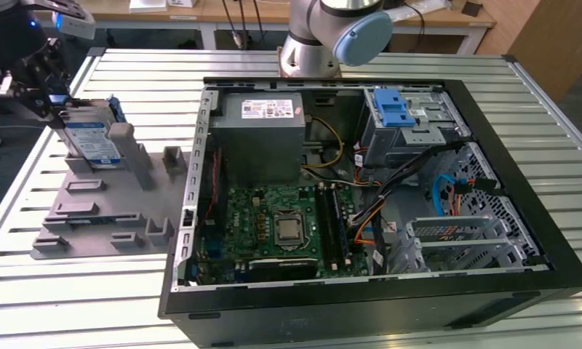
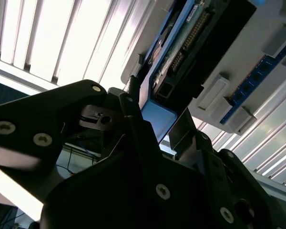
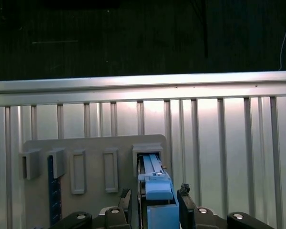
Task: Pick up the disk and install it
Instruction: 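Pick up the disk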
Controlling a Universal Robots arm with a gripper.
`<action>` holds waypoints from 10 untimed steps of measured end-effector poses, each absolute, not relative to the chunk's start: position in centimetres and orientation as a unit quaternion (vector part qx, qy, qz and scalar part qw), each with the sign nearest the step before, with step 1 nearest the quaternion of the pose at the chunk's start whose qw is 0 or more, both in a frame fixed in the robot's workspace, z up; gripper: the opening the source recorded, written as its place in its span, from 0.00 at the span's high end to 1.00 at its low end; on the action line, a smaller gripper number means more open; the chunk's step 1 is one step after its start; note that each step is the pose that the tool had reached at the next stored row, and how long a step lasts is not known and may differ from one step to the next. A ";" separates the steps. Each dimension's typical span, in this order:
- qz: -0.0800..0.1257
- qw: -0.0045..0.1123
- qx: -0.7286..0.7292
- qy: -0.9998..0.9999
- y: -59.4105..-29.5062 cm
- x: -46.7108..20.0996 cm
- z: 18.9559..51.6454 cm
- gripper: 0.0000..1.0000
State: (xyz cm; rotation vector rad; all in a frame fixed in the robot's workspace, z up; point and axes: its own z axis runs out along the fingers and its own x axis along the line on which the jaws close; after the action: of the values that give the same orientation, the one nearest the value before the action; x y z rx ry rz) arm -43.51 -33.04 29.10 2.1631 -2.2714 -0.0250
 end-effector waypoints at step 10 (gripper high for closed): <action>-0.008 0.002 0.690 -0.724 -33.1 -43.5 29.0 0.63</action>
State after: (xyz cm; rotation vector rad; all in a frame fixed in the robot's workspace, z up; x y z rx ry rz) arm -43.52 -33.07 29.02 2.1635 -2.2713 -0.0247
